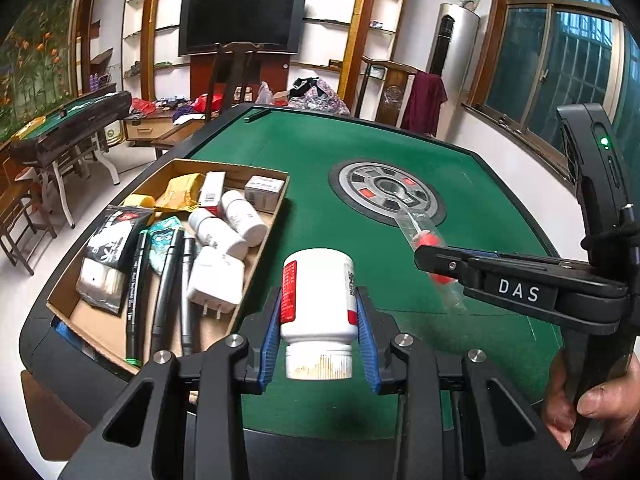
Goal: Organize objects
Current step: 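Carry the bottle and candle packet toward the cardboard tray with both tools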
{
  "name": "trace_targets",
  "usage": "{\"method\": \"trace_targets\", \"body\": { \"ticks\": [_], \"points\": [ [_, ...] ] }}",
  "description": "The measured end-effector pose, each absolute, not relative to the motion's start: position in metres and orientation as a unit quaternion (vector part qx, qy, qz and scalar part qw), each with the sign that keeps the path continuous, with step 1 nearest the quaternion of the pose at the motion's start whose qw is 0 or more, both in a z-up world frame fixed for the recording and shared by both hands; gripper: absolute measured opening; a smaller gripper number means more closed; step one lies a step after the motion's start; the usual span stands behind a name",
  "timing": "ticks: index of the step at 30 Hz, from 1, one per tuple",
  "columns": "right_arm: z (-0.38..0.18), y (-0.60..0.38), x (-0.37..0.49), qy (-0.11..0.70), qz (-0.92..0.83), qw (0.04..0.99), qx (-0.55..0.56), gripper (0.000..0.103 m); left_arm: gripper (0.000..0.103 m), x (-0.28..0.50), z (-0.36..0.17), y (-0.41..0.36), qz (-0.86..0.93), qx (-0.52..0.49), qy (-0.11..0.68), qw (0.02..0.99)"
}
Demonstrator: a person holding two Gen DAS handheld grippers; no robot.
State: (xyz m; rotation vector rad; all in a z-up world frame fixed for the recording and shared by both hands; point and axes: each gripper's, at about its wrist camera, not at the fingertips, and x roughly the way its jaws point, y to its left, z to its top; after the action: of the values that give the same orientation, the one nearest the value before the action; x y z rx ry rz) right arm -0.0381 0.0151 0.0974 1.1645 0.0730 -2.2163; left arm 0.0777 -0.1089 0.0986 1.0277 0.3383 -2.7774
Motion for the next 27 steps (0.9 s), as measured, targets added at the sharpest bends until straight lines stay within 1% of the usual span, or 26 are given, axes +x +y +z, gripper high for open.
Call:
{"method": "trace_targets", "body": {
  "ticks": [27],
  "points": [
    [0.111, -0.085, -0.03, 0.08, -0.817, 0.38, 0.426, 0.031, 0.034, 0.112, 0.093, -0.225, -0.908, 0.329, 0.177, 0.187]
  ]
}}
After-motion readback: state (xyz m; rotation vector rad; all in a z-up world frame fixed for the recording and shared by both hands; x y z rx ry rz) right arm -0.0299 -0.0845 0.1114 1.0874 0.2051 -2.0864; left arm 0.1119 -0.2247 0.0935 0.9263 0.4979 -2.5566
